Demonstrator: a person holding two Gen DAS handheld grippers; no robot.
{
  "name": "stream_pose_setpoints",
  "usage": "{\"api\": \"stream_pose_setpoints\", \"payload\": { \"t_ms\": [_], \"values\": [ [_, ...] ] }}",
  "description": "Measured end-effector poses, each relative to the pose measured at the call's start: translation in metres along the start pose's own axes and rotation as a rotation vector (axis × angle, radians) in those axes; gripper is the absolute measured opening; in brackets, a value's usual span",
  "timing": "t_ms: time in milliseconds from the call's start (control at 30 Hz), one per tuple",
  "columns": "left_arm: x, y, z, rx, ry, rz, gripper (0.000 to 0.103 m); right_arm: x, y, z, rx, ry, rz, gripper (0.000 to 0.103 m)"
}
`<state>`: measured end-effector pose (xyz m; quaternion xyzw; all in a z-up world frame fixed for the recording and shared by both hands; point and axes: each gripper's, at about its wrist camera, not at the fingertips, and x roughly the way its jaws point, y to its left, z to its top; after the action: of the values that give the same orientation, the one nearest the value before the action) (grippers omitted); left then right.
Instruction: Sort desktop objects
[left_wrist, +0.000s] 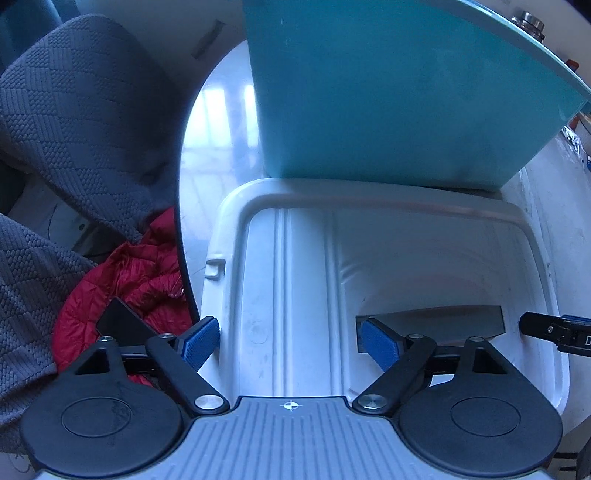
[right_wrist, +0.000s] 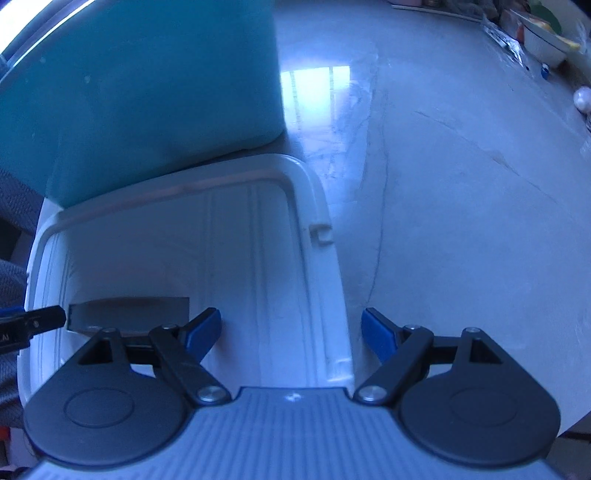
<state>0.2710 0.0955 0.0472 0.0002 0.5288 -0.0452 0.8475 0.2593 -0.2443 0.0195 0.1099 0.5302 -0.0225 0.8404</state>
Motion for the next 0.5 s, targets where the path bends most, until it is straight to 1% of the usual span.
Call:
{"api": "stream_pose_setpoints", "payload": {
  "t_ms": [200, 300, 500],
  "values": [
    [0.003, 0.001, 0.0, 0.042, 0.009, 0.002, 0.087, 0.003, 0.015, -0.008, -0.036, 0.004, 0.002, 0.093],
    [0.004, 0.007, 0.0, 0.039, 0.015, 0.007, 0.088, 0.002, 0.022, -0.014, -0.047, 0.005, 0.005, 0.093],
    [-0.002, 0.027, -0.002, 0.003, 0.019, 0.002, 0.088, 0.002, 0.042, -0.025, -0.084, 0.008, 0.025, 0.094]
  ]
}}
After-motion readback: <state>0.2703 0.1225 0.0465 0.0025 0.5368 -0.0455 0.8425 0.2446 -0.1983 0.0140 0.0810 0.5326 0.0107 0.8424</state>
